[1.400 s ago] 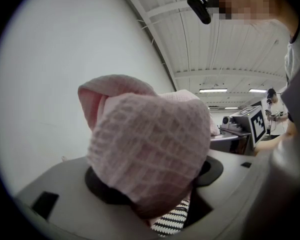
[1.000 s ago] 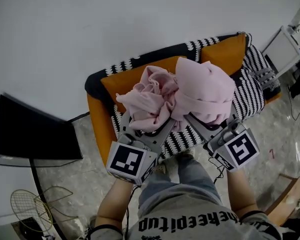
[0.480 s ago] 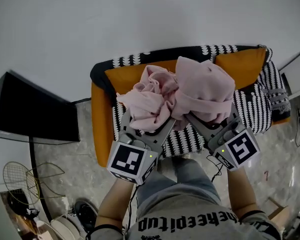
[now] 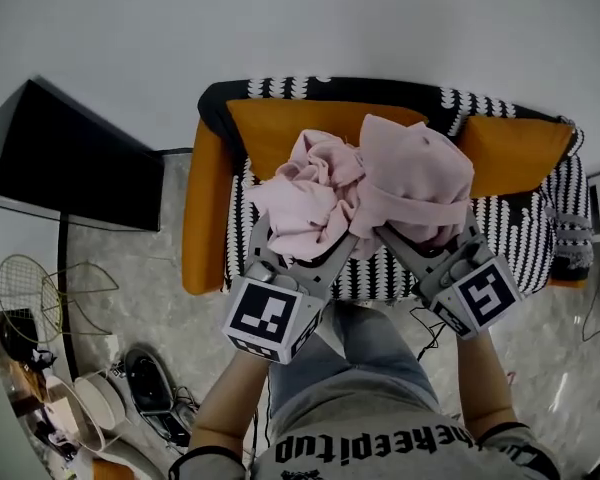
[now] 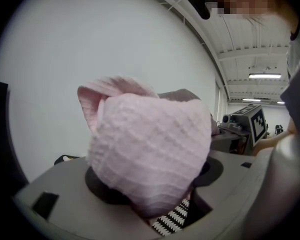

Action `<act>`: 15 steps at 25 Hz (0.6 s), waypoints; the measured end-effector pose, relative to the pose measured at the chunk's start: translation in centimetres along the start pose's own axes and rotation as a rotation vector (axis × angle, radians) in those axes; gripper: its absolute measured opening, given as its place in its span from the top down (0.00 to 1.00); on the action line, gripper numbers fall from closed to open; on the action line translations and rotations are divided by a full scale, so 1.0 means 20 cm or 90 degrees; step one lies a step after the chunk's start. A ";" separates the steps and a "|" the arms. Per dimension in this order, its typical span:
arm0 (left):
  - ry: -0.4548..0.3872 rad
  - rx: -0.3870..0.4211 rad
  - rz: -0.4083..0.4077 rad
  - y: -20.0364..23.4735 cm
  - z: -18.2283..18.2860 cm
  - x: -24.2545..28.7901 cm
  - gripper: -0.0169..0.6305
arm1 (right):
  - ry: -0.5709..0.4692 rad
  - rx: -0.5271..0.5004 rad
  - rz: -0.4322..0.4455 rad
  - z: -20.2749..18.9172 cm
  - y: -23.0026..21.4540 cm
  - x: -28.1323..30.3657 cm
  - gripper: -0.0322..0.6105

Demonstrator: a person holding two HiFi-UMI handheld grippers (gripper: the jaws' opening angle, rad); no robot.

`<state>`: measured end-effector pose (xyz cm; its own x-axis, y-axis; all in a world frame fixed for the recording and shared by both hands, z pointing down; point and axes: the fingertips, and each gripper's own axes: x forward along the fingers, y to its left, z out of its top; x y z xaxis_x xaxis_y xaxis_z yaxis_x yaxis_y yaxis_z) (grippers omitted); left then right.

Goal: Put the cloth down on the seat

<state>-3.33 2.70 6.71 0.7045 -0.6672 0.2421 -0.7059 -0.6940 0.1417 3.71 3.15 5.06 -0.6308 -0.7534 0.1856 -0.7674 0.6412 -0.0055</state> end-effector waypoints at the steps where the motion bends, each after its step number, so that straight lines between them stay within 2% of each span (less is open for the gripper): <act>1: 0.007 -0.004 0.006 0.00 -0.03 0.02 0.46 | 0.004 0.003 0.006 -0.03 -0.01 0.01 0.49; 15: 0.107 -0.077 0.060 0.06 -0.53 0.17 0.46 | 0.100 0.071 0.074 -0.57 -0.07 0.14 0.49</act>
<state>-2.59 2.37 17.97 0.6199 -0.6661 0.4147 -0.7789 -0.5861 0.2230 4.37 1.87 16.74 -0.6965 -0.6380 0.3283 -0.7043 0.6954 -0.1430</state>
